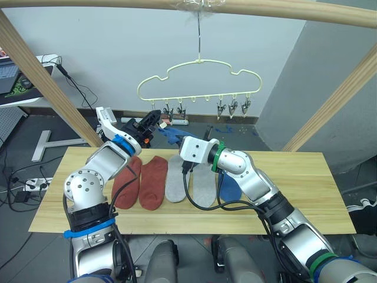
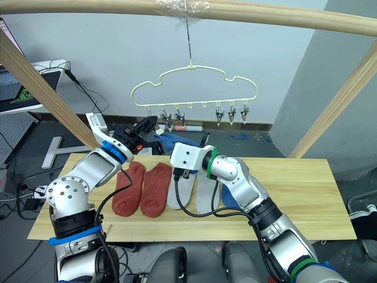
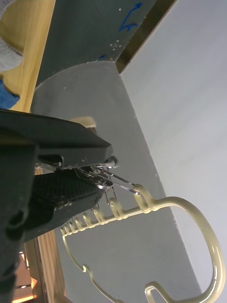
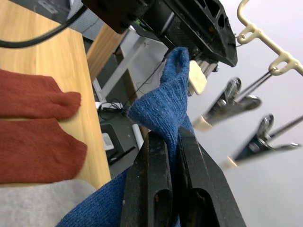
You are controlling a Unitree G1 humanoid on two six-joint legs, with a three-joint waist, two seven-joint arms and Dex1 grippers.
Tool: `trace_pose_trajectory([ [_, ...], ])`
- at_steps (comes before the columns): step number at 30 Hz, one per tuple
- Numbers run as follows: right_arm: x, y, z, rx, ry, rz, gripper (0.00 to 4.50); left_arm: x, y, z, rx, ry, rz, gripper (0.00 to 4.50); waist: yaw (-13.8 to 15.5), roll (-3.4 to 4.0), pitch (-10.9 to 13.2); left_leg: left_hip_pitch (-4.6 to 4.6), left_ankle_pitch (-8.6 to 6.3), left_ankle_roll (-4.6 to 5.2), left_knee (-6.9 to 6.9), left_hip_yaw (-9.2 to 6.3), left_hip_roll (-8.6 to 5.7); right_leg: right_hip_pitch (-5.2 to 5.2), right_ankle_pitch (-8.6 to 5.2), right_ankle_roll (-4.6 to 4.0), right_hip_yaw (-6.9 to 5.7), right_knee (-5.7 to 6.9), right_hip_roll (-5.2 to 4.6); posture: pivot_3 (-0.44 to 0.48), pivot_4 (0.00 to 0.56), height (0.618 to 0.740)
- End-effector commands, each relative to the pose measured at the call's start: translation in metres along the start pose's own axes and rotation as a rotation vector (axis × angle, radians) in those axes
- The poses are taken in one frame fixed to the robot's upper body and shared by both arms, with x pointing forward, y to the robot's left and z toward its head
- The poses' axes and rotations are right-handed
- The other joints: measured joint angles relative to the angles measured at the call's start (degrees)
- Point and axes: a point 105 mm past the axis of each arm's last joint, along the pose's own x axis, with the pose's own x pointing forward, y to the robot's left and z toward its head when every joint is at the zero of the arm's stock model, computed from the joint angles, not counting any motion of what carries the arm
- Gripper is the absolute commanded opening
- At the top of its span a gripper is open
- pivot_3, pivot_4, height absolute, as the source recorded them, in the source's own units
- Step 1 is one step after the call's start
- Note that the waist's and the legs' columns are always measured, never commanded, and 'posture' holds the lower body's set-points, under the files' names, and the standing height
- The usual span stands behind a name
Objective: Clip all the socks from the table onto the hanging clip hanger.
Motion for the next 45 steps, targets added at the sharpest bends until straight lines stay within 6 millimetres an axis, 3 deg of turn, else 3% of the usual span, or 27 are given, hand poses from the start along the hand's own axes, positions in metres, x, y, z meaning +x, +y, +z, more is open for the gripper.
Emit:
trace_pose_trajectory([
  [1,0.001,-0.013,0.019,-0.043,-0.063,-0.051,0.05,0.000,-0.009,0.005,0.003,-0.018,-0.033,0.27,0.0,0.00,0.0,0.00,0.00,0.00,0.00,0.00,0.00,0.00,0.00,0.00,0.00,0.00,0.00,0.009,0.282,0.740],
  [18,0.006,-0.011,0.025,-0.041,-0.078,-0.048,0.05,-0.003,-0.009,0.007,0.040,-0.021,-0.030,0.27,0.0,-0.01,0.1,0.00,0.01,-0.02,-0.01,0.00,0.00,0.00,0.00,0.00,0.00,-0.01,0.00,0.019,0.274,0.740],
  [31,0.010,-0.012,0.020,-0.012,-0.067,-0.050,0.00,-0.012,-0.015,0.011,0.017,-0.021,-0.071,4.37,0.0,-0.02,0.2,-0.03,0.00,-0.03,-0.02,-0.03,0.01,-0.01,0.00,0.00,-0.01,-0.04,-0.06,0.033,0.279,0.740],
  [39,0.014,-0.007,0.015,0.078,-0.062,-0.038,0.00,-0.042,-0.005,0.017,0.090,0.038,-0.031,4.46,0.1,-0.02,0.2,-0.06,-0.01,-0.09,-0.06,-0.12,0.05,-0.07,-0.02,-0.03,0.00,-0.02,-0.12,0.042,0.267,0.740],
  [42,0.016,0.000,0.013,0.389,-0.062,-0.029,0.87,-0.064,0.001,0.013,0.188,0.110,0.002,4.50,-0.1,-0.06,0.2,-0.04,0.02,-0.24,-0.09,-0.18,0.08,-0.09,-0.02,-0.04,0.00,0.01,-0.11,0.053,0.247,0.740],
  [45,0.014,0.004,0.010,0.492,-0.046,-0.012,1.81,-0.071,0.001,0.010,0.254,0.148,0.011,4.50,0.3,-0.05,0.2,-0.07,0.02,-0.29,-0.11,-0.37,0.11,-0.13,-0.04,-0.07,-0.02,0.03,-0.13,0.055,0.241,0.740],
])
